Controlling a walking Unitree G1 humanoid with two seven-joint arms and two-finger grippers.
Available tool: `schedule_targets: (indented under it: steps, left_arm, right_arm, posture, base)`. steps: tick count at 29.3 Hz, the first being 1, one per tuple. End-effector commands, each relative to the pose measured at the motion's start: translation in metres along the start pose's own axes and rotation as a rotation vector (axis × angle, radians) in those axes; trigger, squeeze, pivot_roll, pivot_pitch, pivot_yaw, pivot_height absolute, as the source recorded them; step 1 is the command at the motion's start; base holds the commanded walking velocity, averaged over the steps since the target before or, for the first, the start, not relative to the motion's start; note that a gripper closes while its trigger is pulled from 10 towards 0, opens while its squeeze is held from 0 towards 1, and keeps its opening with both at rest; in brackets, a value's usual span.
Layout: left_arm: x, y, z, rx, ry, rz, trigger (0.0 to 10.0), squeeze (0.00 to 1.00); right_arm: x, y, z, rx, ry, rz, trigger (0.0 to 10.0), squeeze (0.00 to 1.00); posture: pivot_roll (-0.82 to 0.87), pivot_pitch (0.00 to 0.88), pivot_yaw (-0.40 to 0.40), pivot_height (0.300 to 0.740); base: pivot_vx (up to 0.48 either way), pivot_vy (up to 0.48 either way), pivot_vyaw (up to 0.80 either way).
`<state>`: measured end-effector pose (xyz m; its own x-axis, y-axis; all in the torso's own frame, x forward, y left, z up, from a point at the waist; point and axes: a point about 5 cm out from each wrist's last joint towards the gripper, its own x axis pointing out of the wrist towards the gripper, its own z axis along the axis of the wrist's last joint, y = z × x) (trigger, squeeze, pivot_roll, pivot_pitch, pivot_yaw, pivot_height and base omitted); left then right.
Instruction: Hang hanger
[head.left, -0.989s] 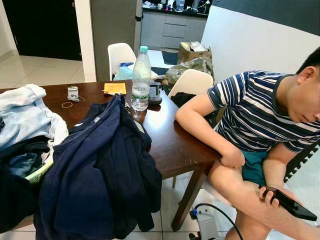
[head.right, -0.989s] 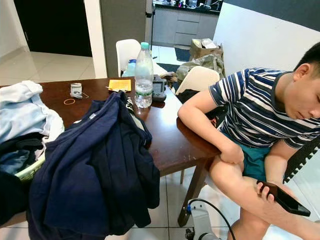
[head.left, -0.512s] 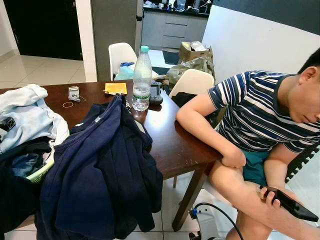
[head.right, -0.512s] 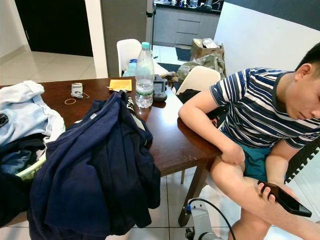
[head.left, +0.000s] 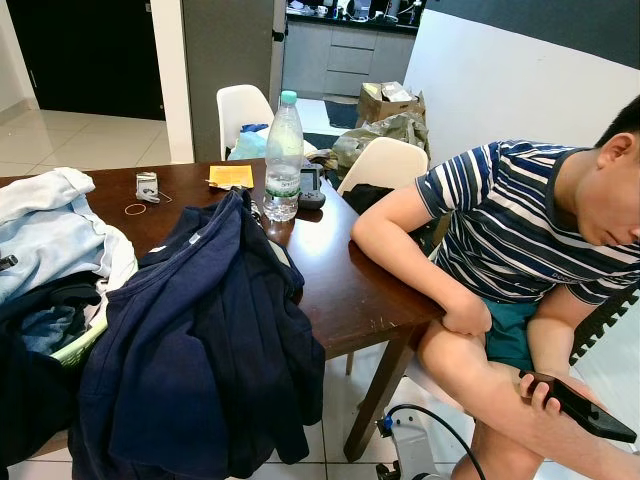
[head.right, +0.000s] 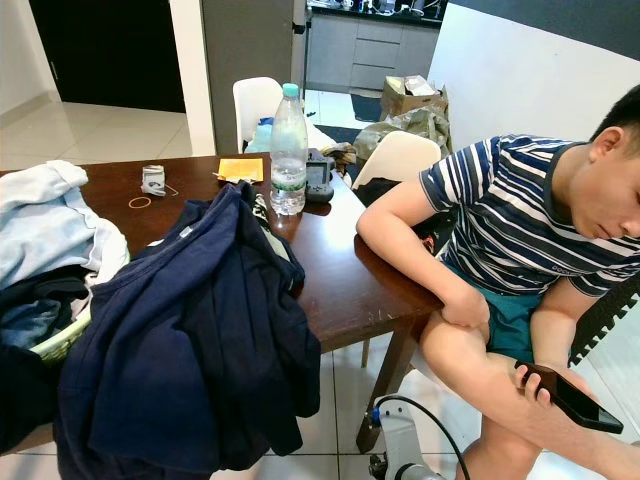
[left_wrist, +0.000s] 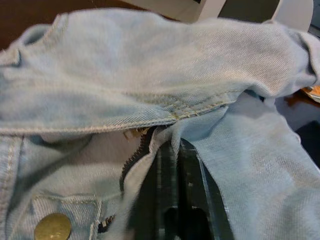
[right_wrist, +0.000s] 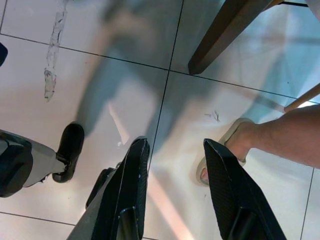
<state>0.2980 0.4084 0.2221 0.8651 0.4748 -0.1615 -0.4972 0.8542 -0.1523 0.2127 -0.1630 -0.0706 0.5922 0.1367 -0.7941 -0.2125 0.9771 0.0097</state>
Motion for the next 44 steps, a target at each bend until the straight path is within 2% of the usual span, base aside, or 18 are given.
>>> schedule_targets:
  steps: [1, 8, 9, 12, 15, 17, 18, 22, 23, 25, 26, 29, 32, 33, 34, 37, 43, 44]
  left_arm:
    - [0.000, -0.004, -0.001, 0.035, -0.017, -0.007, 0.0, 0.00]
    - [-0.005, -0.009, 0.016, 0.059, -0.107, -0.016, 0.0, 0.00]
    - [-0.008, -0.012, 0.025, 0.040, -0.140, -0.012, 0.0, 0.00]
    - [-0.008, -0.013, 0.027, 0.035, -0.146, -0.009, 0.0, 0.00]
    - [-0.011, -0.015, 0.034, 0.003, -0.238, 0.007, 0.0, 0.00]
    - [-0.018, -0.024, 0.054, -0.002, -0.400, -0.027, 0.0, 0.00]
    - [-0.018, -0.024, 0.054, -0.002, -0.400, -0.027, 0.0, 0.00]
    - [-0.045, -0.042, 0.104, 0.016, -0.760, -0.088, 0.0, 0.00]
    - [-0.045, -0.042, 0.104, 0.016, -0.760, -0.088, 0.0, 0.00]
    - [-0.062, -0.057, 0.129, 0.004, -0.909, -0.154, 0.0, 0.00]
    - [-0.062, -0.057, 0.129, 0.004, -0.909, -0.154, 0.0, 0.00]
    - [-0.088, -0.092, 0.155, -0.021, -1.066, -0.330, 0.0, 0.00]
    - [-0.096, -0.104, 0.160, -0.004, -1.103, -0.389, 0.0, 0.00]
    - [-0.105, -0.119, 0.164, 0.018, -1.145, -0.459, 0.0, 0.00]
    - [-0.105, -0.119, 0.164, 0.018, -1.145, -0.459, 0.0, 0.00]
    - [-0.124, -0.153, 0.169, 0.069, -1.213, -0.624, 0.0, 0.00]
    - [-0.136, -0.181, 0.163, 0.081, -1.194, -0.795, 0.0, 0.00]
    - [-0.139, -0.192, 0.155, 0.102, -1.162, -0.873, 0.0, 0.00]
  right_arm:
    - [0.000, -0.001, 0.004, -0.005, -0.014, -0.006, 10.0, 0.00]
    - [0.000, -0.001, 0.004, -0.003, -0.012, -0.007, 10.0, 0.00]
    - [0.000, -0.001, 0.004, -0.001, -0.008, -0.009, 10.0, 0.00]
    - [0.000, -0.001, 0.004, -0.001, -0.008, -0.010, 10.0, 0.00]
    - [0.000, -0.002, 0.004, 0.002, -0.006, -0.013, 10.0, 0.00]
    - [0.000, -0.001, 0.001, 0.003, -0.003, -0.013, 10.0, 0.00]
    - [0.000, -0.001, 0.001, 0.003, -0.003, -0.013, 10.0, 0.00]
    - [0.000, 0.006, -0.008, 0.004, 0.009, -0.009, 10.0, 0.00]
    - [0.000, 0.006, -0.008, 0.004, 0.009, -0.009, 10.0, 0.00]
    - [0.000, 0.010, -0.010, 0.006, 0.011, -0.008, 10.0, 0.00]
    - [0.000, 0.010, -0.010, 0.006, 0.011, -0.008, 10.0, 0.00]
    - [0.001, 0.012, -0.008, 0.009, 0.008, -0.007, 10.0, 0.00]
    - [0.001, 0.013, -0.007, 0.013, 0.003, -0.006, 10.0, 0.00]
    - [0.001, 0.013, -0.006, 0.010, -0.002, -0.008, 10.0, 0.00]
    - [0.001, 0.013, -0.006, 0.010, -0.002, -0.008, 10.0, 0.00]
    - [0.001, 0.011, -0.003, 0.012, -0.015, -0.017, 10.0, 0.00]
    - [0.002, 0.010, -0.001, 0.015, -0.015, -0.026, 10.0, 0.00]
    - [0.002, 0.009, -0.001, 0.010, -0.006, -0.029, 10.0, 0.00]
  posture:
    - [0.16, 0.000, -0.080, 0.740]
    - [0.16, 0.000, -0.077, 0.740]
    - [0.17, 0.000, -0.075, 0.740]
    - [0.17, 0.000, -0.075, 0.740]
    - [0.16, 0.000, -0.071, 0.740]
    - [0.16, 0.000, -0.071, 0.740]
    - [0.16, 0.000, -0.071, 0.740]
    - [0.16, 0.000, -0.069, 0.740]
    - [0.16, 0.000, -0.069, 0.740]
    - [0.16, 0.000, -0.068, 0.740]
    - [0.16, 0.000, -0.068, 0.740]
    - [0.15, 0.000, -0.065, 0.740]
    - [0.15, 0.000, -0.065, 0.740]
    - [0.15, 0.000, -0.062, 0.740]
    - [0.15, 0.000, -0.062, 0.740]
    - [0.15, 0.000, -0.064, 0.740]
    - [0.15, 0.000, -0.062, 0.740]
    - [0.15, 0.000, -0.062, 0.740]
  base:
    - [0.000, 0.000, 0.00]
    - [0.000, 0.000, 0.00]
    - [0.000, 0.000, 0.00]
    - [0.000, 0.000, 0.00]
    - [0.000, 0.000, 0.00]
    - [0.000, 0.000, 0.00]
    - [0.000, 0.000, 0.00]
    - [0.000, 0.000, 0.00]
    - [0.000, 0.000, 0.00]
    - [0.000, 0.000, 0.00]
    - [0.000, 0.000, 0.00]
    - [0.000, 0.000, 0.00]
    - [0.000, 0.000, 0.00]
    - [0.000, 0.000, 0.00]
    - [0.000, 0.000, 0.00]
    - [0.000, 0.000, 0.00]
    - [0.000, 0.000, 0.00]
    - [0.000, 0.000, 0.00]
